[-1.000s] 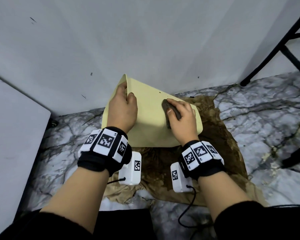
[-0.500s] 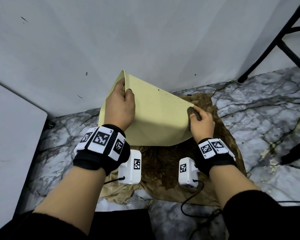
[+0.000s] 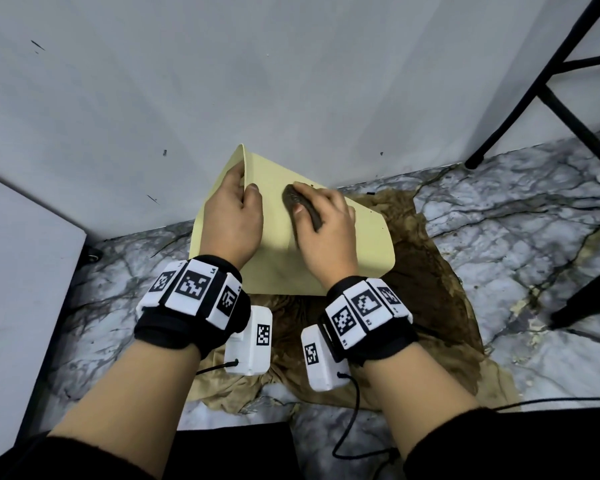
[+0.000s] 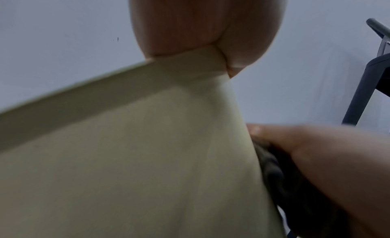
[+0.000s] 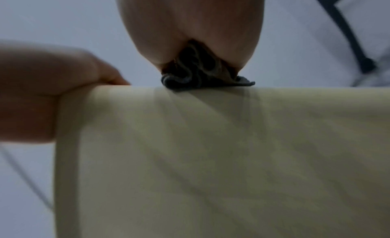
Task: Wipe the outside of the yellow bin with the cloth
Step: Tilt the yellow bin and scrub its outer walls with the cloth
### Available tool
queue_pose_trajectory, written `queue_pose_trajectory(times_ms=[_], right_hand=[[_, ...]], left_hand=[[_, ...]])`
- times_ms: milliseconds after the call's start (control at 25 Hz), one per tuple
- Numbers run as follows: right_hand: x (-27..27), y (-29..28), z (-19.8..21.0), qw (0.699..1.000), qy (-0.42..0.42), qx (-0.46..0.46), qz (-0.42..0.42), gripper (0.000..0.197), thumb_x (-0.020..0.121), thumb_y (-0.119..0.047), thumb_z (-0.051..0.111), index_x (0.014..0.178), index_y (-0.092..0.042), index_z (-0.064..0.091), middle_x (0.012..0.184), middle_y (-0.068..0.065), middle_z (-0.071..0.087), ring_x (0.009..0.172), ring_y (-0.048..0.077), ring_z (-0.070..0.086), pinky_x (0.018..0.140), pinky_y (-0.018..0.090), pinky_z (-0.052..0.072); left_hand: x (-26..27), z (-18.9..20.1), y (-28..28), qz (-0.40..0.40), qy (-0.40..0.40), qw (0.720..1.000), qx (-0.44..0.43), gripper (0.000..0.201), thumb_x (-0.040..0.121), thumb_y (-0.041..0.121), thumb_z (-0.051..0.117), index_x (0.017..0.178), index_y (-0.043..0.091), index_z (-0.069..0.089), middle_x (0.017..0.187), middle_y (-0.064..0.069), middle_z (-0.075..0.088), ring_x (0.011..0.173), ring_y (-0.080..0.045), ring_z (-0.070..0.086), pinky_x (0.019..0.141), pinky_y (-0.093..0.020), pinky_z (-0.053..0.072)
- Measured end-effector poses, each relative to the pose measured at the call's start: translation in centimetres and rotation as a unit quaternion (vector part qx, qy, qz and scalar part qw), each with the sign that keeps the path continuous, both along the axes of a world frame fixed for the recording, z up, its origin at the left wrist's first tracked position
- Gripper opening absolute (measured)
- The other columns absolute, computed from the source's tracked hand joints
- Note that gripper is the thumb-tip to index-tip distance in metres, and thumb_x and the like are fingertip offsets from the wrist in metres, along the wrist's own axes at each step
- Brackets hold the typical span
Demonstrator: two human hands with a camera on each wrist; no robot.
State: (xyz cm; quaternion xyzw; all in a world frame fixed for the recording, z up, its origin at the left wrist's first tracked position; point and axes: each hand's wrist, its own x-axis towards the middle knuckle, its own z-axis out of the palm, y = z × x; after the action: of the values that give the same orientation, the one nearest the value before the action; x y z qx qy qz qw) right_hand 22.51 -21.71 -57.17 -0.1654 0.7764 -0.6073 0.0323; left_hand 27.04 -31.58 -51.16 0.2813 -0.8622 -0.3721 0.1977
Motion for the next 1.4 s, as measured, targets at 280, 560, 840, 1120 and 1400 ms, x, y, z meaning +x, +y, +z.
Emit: queue_pose_trajectory(times_ms=[280,560,840,1120,1400], right_hand=[[-2.6,4.2,-4.6,0.989,-0.108,0.063,-0.083,0.032,0.090,-0.019,0.048,0.120,-0.023,0.057,0.128,0.008,0.048,0.119,0.029,0.036,0.099,0.023,0.025],[-3.1,5.9,-6.1,0.980,-0.144,0.070,-0.115,0.033,0.091,-0.018,0.047,0.121,-0.023,0.056,0.127,0.009,0.048,0.119,0.030,0.035,0.099,0.026,0.026],[-2.2,5.9,-6.0,0.984,-0.121,0.057,-0.114,0.032,0.088,-0.016,0.051,0.119,-0.021,0.058,0.125,0.008,0.050,0.118,0.029,0.039,0.090,0.017,0.023],[0.0,0.6,-0.4,0.998,0.050,-0.001,-0.041,0.034,0.084,-0.021,0.053,0.117,-0.023,0.060,0.117,0.008,0.056,0.107,0.025,0.041,0.092,0.020,0.027],[-0.3,1.1,-1.6,0.998,0.046,-0.019,-0.047,0.033,0.085,-0.022,0.052,0.117,-0.025,0.060,0.117,0.007,0.055,0.107,0.021,0.040,0.091,0.015,0.026]], left_hand=[[0.6,0.0,-0.7,0.007,-0.003,1.000,0.014,0.039,0.091,0.014,0.037,0.128,0.020,0.044,0.079,-0.001,0.061,0.065,-0.004,0.050,0.052,-0.003,0.034],[0.1,1.2,-1.2,0.005,-0.019,0.996,0.091,0.041,0.088,0.008,0.035,0.128,0.016,0.036,0.106,0.003,0.056,0.092,-0.016,0.052,0.064,-0.015,0.037],[-0.2,0.1,-1.0,0.039,0.015,0.997,0.069,0.042,0.092,0.022,0.042,0.134,0.021,0.040,0.119,-0.009,0.061,0.109,-0.024,0.057,0.098,-0.038,0.044],[0.0,-0.2,0.4,-0.008,0.052,0.996,0.078,0.043,0.092,0.016,0.044,0.134,0.019,0.041,0.124,-0.004,0.059,0.114,-0.016,0.055,0.103,-0.040,0.042],[0.2,-0.2,0.5,-0.018,0.038,0.997,0.062,0.043,0.093,0.018,0.042,0.136,0.022,0.039,0.132,0.001,0.054,0.120,-0.009,0.049,0.105,-0.030,0.039]])
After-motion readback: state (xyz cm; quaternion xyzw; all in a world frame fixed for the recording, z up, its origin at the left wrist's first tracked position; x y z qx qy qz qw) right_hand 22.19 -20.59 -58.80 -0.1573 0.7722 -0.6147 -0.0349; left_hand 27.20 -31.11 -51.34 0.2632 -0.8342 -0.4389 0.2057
